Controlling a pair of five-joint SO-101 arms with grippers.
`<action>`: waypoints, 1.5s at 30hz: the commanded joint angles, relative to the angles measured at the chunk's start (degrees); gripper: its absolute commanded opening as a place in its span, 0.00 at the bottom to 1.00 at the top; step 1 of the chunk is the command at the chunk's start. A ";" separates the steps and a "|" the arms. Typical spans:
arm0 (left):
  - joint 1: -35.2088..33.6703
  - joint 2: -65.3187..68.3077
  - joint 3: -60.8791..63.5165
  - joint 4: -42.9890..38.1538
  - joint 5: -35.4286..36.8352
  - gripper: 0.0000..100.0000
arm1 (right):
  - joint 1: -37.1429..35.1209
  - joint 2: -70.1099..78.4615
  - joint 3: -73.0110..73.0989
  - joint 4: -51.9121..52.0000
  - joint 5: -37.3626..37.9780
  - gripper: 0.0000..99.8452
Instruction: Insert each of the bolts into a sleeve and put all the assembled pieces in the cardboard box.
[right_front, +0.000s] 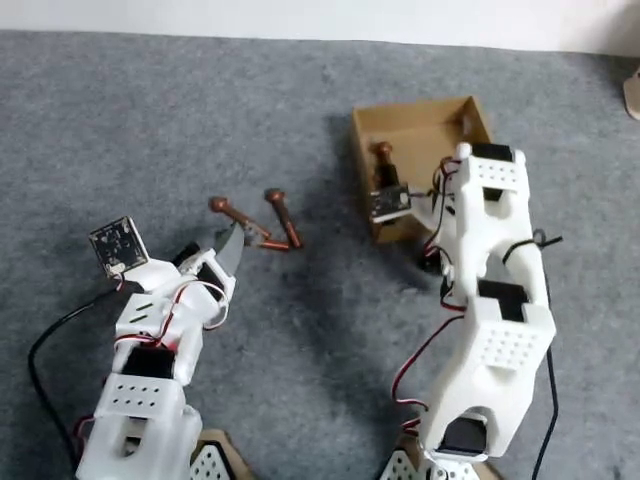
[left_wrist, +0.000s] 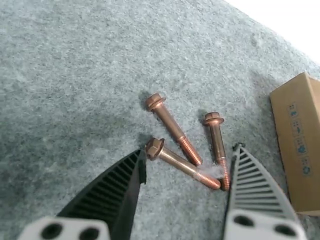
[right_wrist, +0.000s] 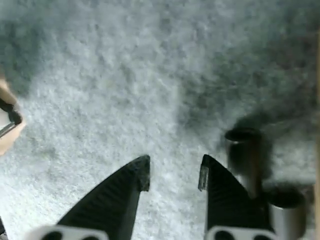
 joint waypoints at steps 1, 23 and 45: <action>1.19 -0.84 -0.31 -0.35 -0.53 0.26 | -1.19 0.04 -5.76 0.92 0.53 0.15; 1.19 -0.84 -0.40 -0.35 -0.62 0.26 | -4.44 0.92 -11.65 -0.13 0.53 0.15; 1.19 -0.84 -0.40 -0.35 -0.62 0.26 | 0.04 9.63 -16.04 0.13 0.62 0.15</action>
